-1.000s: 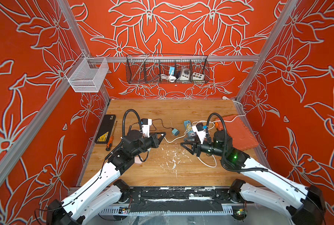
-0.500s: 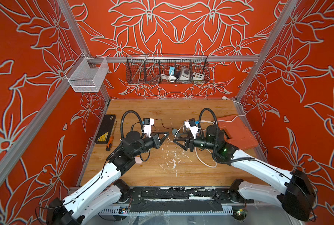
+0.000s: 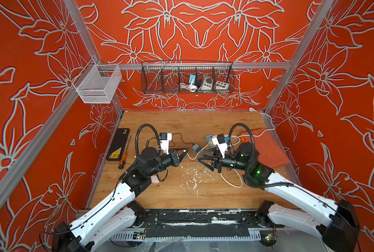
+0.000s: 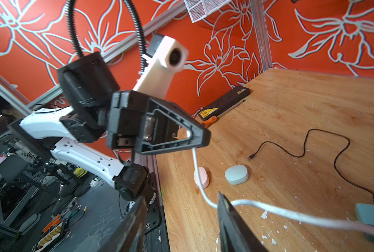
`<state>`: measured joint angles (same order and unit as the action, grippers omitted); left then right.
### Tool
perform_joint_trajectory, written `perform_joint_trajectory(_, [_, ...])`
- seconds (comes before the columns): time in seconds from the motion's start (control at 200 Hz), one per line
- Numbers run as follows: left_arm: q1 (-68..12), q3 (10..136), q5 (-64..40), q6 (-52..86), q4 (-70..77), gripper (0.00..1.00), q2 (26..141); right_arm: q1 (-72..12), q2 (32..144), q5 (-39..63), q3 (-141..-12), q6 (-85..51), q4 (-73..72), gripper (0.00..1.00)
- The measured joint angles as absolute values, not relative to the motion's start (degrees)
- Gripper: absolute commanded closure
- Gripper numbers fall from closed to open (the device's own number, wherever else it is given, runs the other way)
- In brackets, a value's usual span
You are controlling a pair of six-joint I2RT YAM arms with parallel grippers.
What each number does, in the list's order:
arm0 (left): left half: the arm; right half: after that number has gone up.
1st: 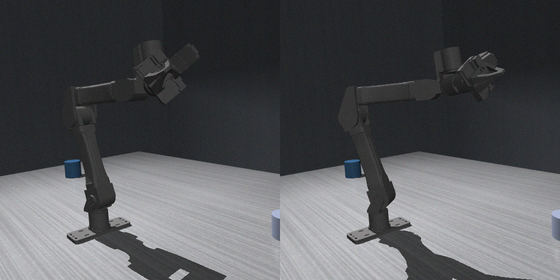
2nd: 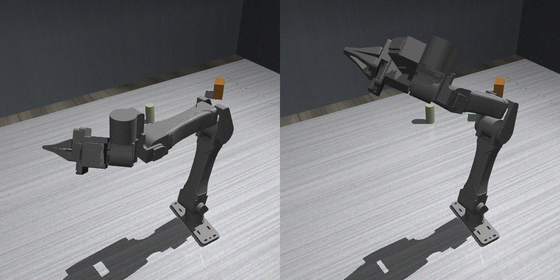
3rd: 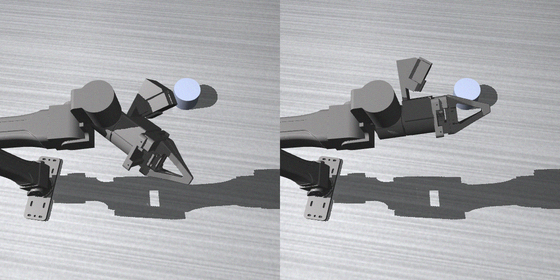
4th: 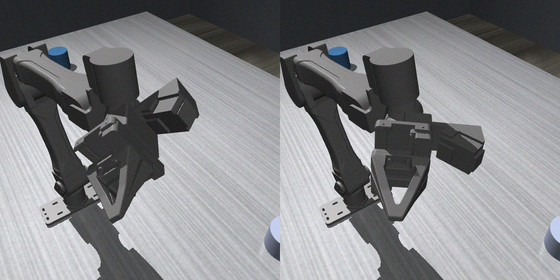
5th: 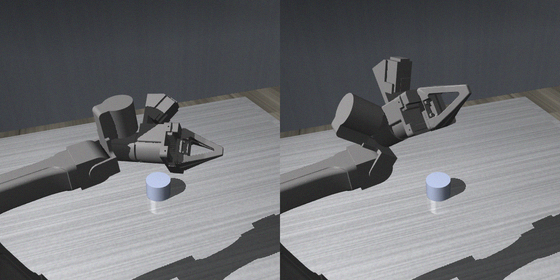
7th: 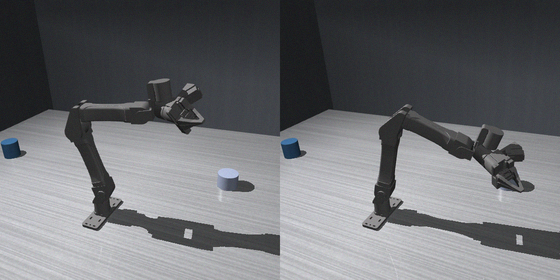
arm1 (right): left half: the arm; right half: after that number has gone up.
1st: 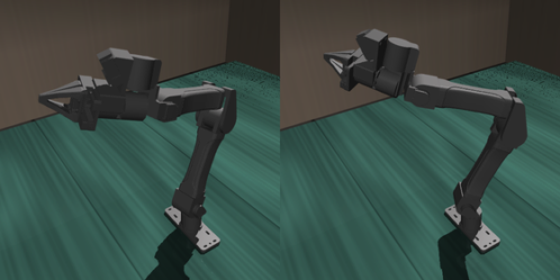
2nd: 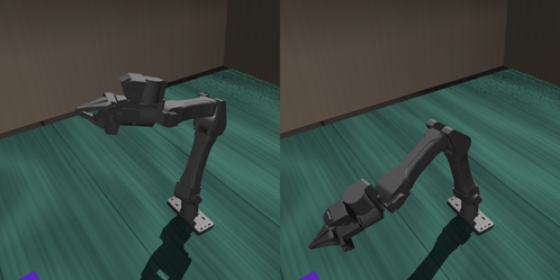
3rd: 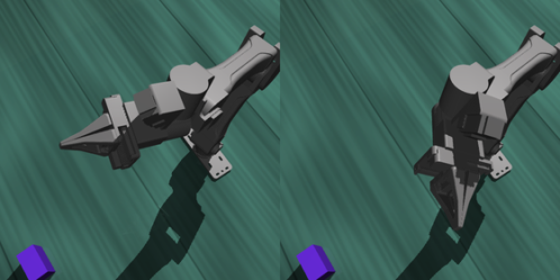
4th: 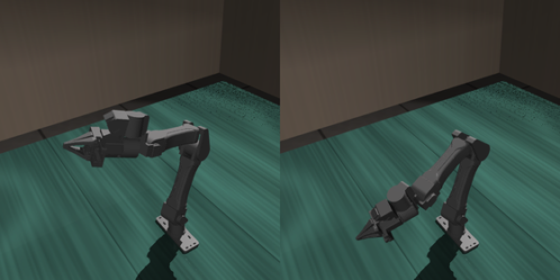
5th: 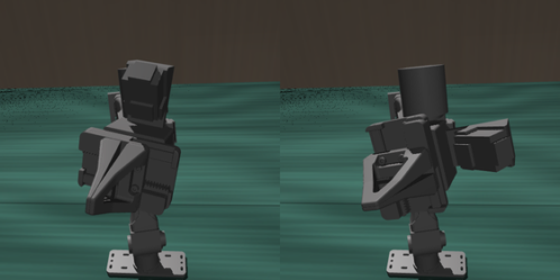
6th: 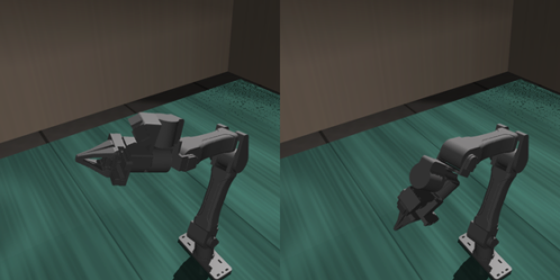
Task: Charge the bluetooth headset
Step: Adjust the charging cable.
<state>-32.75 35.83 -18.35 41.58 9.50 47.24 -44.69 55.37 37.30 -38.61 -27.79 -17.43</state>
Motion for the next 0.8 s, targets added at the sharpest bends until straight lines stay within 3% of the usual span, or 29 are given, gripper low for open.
perform_joint_trajectory(0.155, [-32.75, 35.83, -18.68, 41.78, 9.85, 1.0, 47.86, -44.71, 52.99, 37.3, -38.74, -27.46, -16.71, 0.46])
perform_joint_trajectory(0.5, [-32.95, 35.83, -19.66, 43.27, 10.72, 1.0, 46.72, -45.82, 66.52, 37.8, -41.3, -28.91, -22.92, 0.43])
perform_joint_trajectory(0.801, [-32.97, 34.52, -20.23, 45.06, 12.97, 1.0, 46.24, -47.81, 71.88, 39.16, -44.21, -31.09, -30.06, 0.49])
